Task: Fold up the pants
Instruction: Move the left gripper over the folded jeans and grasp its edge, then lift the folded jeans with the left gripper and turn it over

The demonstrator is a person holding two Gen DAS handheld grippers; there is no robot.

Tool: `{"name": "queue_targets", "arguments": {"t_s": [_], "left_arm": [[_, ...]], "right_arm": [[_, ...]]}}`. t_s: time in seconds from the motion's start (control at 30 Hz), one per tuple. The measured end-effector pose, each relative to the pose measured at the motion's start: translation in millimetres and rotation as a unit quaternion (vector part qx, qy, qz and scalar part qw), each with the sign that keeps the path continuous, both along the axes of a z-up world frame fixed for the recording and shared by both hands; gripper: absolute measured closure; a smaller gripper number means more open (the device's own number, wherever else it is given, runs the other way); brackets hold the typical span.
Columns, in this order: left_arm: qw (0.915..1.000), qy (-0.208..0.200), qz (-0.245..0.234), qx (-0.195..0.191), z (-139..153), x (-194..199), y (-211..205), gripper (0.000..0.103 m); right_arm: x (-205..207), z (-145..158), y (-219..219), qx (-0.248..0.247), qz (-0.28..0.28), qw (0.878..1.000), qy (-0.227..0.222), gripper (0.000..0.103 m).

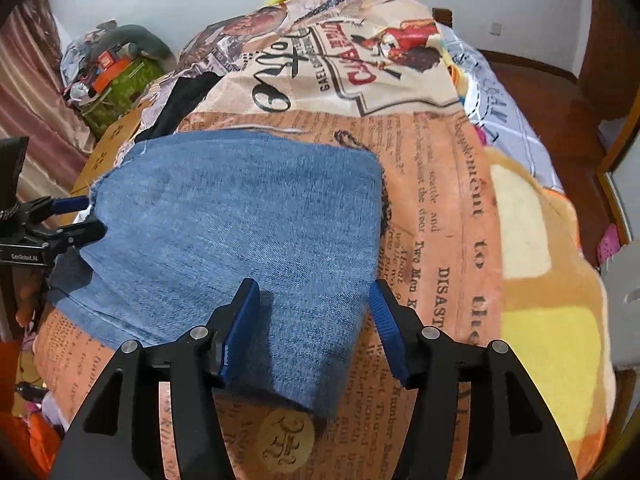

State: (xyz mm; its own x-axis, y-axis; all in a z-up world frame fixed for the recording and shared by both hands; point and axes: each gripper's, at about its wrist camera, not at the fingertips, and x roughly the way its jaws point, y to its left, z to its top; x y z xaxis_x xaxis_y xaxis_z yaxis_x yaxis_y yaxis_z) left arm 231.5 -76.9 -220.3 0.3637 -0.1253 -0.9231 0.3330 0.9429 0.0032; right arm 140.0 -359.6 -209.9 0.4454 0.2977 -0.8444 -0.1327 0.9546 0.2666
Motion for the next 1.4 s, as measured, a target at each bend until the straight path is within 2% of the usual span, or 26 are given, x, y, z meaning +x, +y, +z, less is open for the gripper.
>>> {"name": "queue_targets", "arguments": {"t_s": [0.1,0.2,0.33,0.5,0.6,0.8,0.97,1.07,1.17,1.27,1.3,1.37,1.4], "left_arm": [[0.9992,-0.025,0.030,0.013,12,-6,25,0.000],[0.9948,-0.065,0.074,0.026,28,-14,58,0.000],[0.9867,-0.094,0.132,0.005,48,-24,106,0.000],[0.9640,-0.139,0.226,-0.019,62,-46,171,0.000],[0.9539,-0.125,0.270,-0.034,53,-56,208,0.000],[0.9328,-0.058,0.350,-0.065,13,-83,272,0.000],[0.9175,-0.002,0.384,-0.102,-24,-107,298,0.000],[0.9084,0.026,0.395,-0.134,-43,-121,305,0.000],[0.8938,0.069,0.394,-0.204,-67,-132,308,0.000],[0.8811,0.095,0.386,-0.256,-81,-137,306,0.000],[0.8705,0.106,0.383,-0.290,-88,-138,306,0.000],[0.8390,0.126,0.383,-0.365,-101,-139,309,0.000],[0.8249,0.135,0.388,-0.388,-107,-139,310,0.000]], "right_arm": [[0,16,9,-0.005,0.008,1.000,-0.019,0.050],[5,36,25,-0.008,0.026,0.999,-0.045,0.050],[14,60,56,-0.005,0.059,0.995,-0.078,0.050],[24,72,106,0.005,0.111,0.989,-0.097,0.046],[29,66,135,0.007,0.141,0.986,-0.091,0.045],[40,40,174,0.003,0.175,0.983,-0.059,0.045],[48,16,187,-0.021,0.174,0.984,-0.022,0.045],[46,14,188,-0.026,0.175,0.984,-0.023,0.044],[45,14,188,-0.034,0.181,0.982,-0.025,0.043],[46,14,190,-0.038,0.183,0.982,-0.025,0.043],[46,14,191,-0.040,0.183,0.982,-0.025,0.043],[46,13,191,-0.042,0.183,0.982,-0.026,0.042],[47,13,192,-0.043,0.183,0.982,-0.026,0.042]]}}
